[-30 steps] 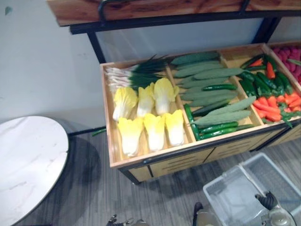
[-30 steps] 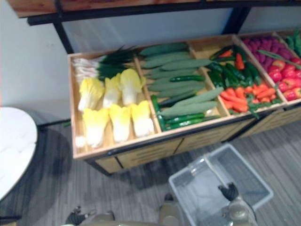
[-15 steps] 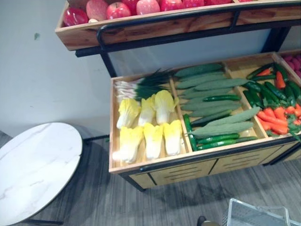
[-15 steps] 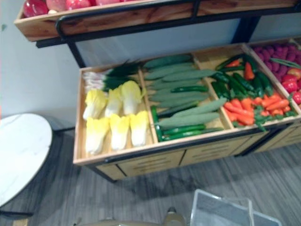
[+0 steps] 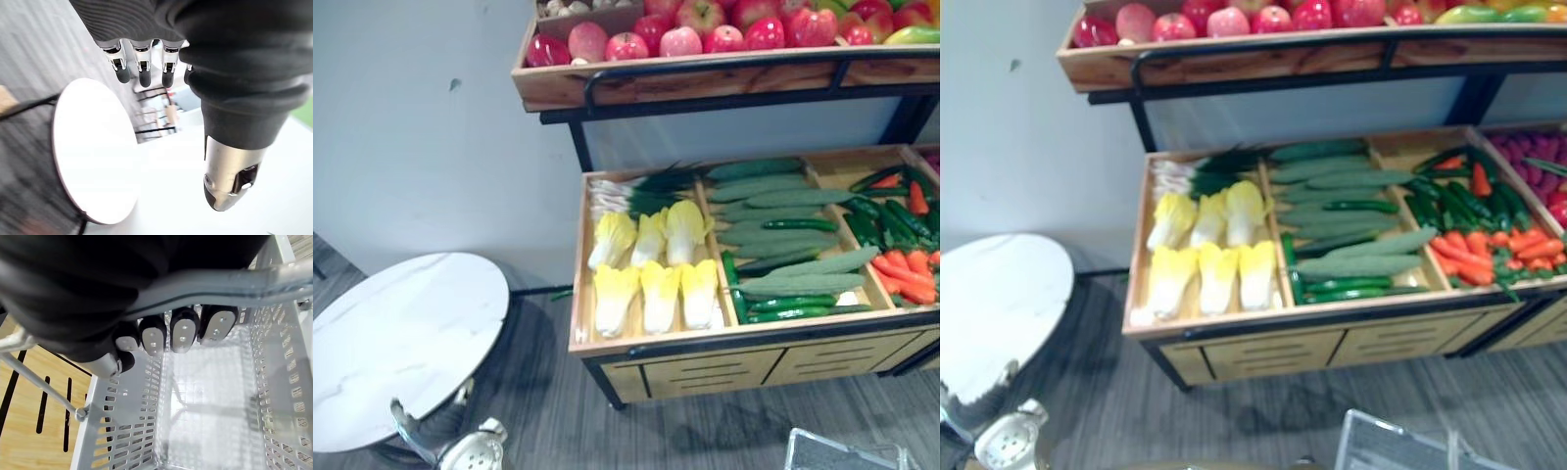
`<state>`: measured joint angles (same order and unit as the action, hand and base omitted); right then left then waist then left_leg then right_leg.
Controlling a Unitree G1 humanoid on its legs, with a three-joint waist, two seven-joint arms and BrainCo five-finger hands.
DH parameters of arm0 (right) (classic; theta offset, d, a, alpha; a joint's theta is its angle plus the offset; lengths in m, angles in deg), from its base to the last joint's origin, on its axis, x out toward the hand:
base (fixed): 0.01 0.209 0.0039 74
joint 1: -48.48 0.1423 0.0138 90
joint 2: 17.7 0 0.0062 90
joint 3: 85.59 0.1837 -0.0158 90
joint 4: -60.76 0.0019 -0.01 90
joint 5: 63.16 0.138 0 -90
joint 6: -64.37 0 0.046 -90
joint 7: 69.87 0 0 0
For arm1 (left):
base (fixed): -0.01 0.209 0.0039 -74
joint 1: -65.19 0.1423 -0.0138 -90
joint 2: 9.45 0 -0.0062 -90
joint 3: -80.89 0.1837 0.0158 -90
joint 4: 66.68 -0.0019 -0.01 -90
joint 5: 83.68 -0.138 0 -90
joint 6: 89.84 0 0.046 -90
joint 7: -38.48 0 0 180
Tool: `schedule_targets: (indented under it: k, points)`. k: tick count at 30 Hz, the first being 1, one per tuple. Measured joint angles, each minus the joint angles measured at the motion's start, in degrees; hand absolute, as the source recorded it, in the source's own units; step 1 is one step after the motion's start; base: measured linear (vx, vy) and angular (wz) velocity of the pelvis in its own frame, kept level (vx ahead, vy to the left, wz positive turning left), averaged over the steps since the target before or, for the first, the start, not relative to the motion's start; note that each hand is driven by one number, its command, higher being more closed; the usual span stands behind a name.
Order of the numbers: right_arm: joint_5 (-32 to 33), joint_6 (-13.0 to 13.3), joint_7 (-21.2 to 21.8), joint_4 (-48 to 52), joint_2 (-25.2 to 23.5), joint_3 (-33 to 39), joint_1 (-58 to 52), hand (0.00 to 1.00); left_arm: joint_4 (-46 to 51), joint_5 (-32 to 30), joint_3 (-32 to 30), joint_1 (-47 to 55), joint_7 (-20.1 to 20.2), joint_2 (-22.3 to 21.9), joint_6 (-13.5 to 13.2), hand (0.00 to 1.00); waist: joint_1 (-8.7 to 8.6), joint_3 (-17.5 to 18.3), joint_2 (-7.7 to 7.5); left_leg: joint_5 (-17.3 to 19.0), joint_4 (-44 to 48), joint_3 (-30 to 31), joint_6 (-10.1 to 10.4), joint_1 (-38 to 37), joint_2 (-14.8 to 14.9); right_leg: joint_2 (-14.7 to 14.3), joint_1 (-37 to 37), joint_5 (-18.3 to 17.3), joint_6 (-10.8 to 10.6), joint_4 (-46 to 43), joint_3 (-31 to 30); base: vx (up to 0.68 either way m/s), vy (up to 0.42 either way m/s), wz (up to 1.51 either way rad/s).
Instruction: Pick vegetable in the basket
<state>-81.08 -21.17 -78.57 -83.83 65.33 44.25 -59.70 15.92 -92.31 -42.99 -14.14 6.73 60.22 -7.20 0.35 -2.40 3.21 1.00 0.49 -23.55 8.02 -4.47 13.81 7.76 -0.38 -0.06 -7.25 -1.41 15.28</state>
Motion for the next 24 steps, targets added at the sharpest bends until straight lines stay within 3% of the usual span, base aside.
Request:
schedule_targets:
  k: [4, 10, 14, 17, 19, 24]
  points:
    - [0.0, 0.0, 0.0, 0.2, 0.0, -3.3, -0.4, 1.0, 5.7, -4.5, 7.3, 0.2, -0.6, 0.0, 0.1, 0.0, -0.08, 0.3, -0.29, -0.1, -0.2, -1.9, 0.1, -1.4, -0.4, -0.1, -0.4, 1.6, -0.2, 1.5, -1.2, 0.07, 0.03, -0.17]
    - [-0.2, 0.0, 0.1, 0.2, 0.1, -6.5, -0.1, 1.0, 4.6, -6.2, 14.2, -1.5, -0.3, 0.3, 0.1, 0.0, -0.42, 0.5, -1.07, 0.0, -0.4, -4.2, 0.2, -2.8, -0.2, -1.1, -0.8, 2.3, 0.1, 2.8, -3.2, 0.07, -0.004, -0.21]
    - [-1.2, 0.0, 0.2, 0.2, 0.1, -6.9, 1.3, 1.0, -1.2, -6.1, 15.1, -3.6, 0.7, 0.4, 0.1, 0.0, -1.82, 0.6, -1.33, 0.1, -0.6, -4.5, 0.3, -3.1, -0.1, -1.6, -2.0, 4.0, 0.4, 5.6, -4.5, 0.04, -0.013, -0.1]
    - [-2.3, 0.0, 0.1, 0.2, 0.3, -7.4, 2.1, 1.0, -3.3, -6.0, 15.6, -3.6, 0.7, 0.7, 0.4, 0.0, -1.75, 0.5, -1.4, 0.7, -0.6, -6.1, 0.7, -3.9, 0.1, -2.1, -2.1, 4.6, 0.6, 7.0, -6.1, -0.02, -0.021, -0.34]
    - [-2.4, 0.0, 0.1, -0.4, 1.3, -9.5, 3.2, 1.0, -11.9, -5.9, 16.0, -5.9, 0.6, 4.1, 0.6, 0.0, -2.12, 0.5, -1.42, 2.1, -0.3, -7.5, 1.0, -4.5, -0.2, -2.2, -1.7, 5.0, 0.5, 7.5, -8.0, -0.04, -0.033, -0.37]
    - [-2.4, 0.0, 0.0, -0.8, 2.2, -11.3, 4.7, 1.0, -18.2, -5.9, 15.9, -7.9, 0.6, 6.2, 1.2, 0.0, -3.43, 0.5, -1.47, 2.3, -0.3, -7.5, 1.1, -3.7, -0.6, -2.0, -0.5, 5.1, 0.5, 7.5, -8.7, 0.01, -0.006, -0.07]
